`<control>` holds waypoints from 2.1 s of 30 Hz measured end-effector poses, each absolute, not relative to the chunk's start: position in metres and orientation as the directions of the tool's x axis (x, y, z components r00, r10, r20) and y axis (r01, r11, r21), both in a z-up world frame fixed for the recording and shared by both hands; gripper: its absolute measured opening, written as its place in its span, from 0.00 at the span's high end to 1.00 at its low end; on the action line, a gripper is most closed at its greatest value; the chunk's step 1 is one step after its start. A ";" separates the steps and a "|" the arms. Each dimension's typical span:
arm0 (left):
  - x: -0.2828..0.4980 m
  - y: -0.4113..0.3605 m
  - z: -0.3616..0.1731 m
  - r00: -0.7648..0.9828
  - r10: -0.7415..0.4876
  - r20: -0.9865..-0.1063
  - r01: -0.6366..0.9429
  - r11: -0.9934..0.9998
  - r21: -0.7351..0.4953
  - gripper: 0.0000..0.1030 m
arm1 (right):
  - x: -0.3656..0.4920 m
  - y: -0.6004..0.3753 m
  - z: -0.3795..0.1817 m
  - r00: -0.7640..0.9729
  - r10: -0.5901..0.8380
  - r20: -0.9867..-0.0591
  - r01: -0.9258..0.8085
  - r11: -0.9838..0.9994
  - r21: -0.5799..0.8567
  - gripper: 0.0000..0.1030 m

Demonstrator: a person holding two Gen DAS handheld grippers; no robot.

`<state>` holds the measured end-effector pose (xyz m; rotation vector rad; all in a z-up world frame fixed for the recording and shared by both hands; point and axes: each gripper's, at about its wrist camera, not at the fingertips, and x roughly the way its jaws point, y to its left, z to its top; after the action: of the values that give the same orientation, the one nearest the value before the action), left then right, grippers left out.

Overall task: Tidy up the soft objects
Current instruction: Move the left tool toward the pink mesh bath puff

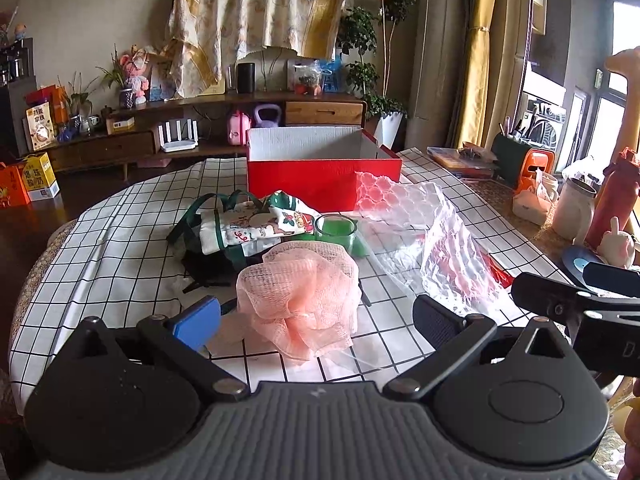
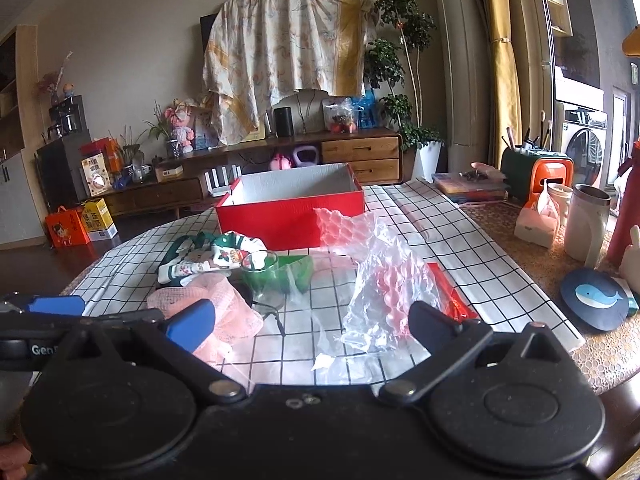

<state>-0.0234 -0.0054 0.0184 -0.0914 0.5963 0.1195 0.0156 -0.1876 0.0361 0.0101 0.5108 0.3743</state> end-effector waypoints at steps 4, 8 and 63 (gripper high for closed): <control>-0.027 -0.007 0.020 0.825 0.090 -0.557 -0.138 0.989 -0.045 0.00 | 0.013 -0.188 0.036 0.805 0.349 -0.480 -0.340 0.934 0.108 0.00; -0.029 -0.006 0.021 0.826 0.096 -0.556 -0.147 0.988 -0.047 0.00 | 0.013 -0.191 0.035 0.807 0.333 -0.488 -0.319 0.941 0.116 0.00; -0.015 0.004 0.008 0.823 0.116 -0.557 -0.155 0.988 -0.023 0.00 | 0.033 -0.178 0.024 0.771 0.359 -0.526 -0.399 0.916 0.040 0.01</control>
<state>-0.0151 0.0041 0.0079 -0.0677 0.5877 0.1441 0.0334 -0.1784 0.0244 -0.0757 0.5542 0.4113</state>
